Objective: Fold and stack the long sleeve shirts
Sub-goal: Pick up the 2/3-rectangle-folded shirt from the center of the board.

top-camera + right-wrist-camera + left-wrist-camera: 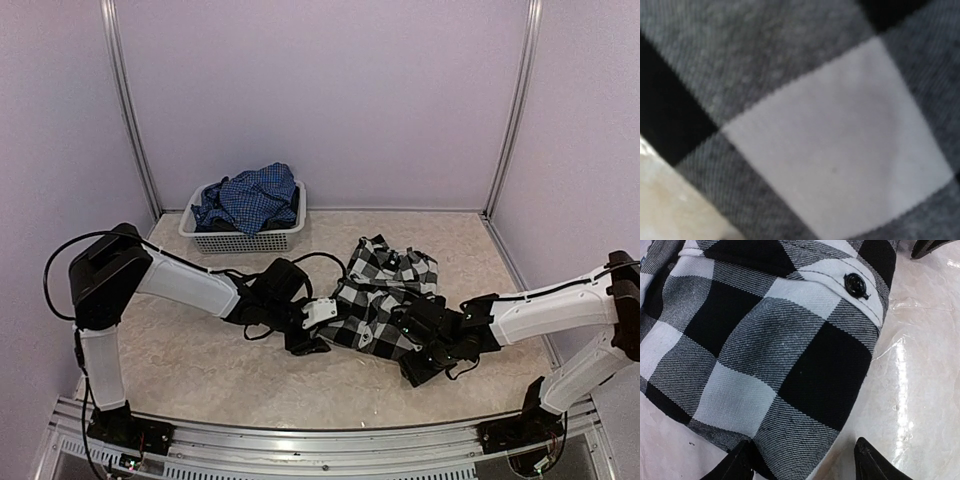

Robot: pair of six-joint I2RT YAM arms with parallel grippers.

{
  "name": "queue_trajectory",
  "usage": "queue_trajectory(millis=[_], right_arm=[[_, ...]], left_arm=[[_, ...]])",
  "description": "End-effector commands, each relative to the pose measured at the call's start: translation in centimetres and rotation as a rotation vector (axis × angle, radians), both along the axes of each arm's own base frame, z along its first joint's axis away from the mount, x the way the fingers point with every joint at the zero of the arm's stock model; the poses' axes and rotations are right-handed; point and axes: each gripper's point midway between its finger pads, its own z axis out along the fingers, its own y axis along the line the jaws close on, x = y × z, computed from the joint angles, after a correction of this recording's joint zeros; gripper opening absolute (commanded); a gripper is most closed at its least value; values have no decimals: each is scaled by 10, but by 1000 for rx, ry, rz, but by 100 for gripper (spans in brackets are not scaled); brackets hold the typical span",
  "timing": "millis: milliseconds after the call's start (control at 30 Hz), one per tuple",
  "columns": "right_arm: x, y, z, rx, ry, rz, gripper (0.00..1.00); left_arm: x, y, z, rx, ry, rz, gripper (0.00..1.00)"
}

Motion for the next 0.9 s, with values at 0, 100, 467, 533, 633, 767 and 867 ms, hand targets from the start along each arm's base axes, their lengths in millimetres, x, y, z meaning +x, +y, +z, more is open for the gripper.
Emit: queue_trajectory(millis=[0, 100, 467, 533, 633, 767, 867], right_arm=[[4, 0, 19, 23, -80, -4, 71], [4, 7, 37, 47, -134, 7, 75], [10, 10, 18, -55, -139, 41, 68], [10, 11, 10, -67, -124, 46, 63], [8, 10, 2, -71, -103, 46, 57], [3, 6, -9, -82, -80, 55, 47], [0, 8, -13, -83, -66, 74, 35]], left_arm=[[11, 6, 12, -19, -52, 39, 65], [14, 5, 8, -4, -51, 34, 65], [9, -4, -7, 20, -15, -13, 57], [5, 0, -13, 47, 11, -16, 50], [2, 4, -20, 67, 32, -11, 41], [-3, 9, -25, 82, 64, 3, 30], [-10, 14, -30, 88, 103, 24, 25]])
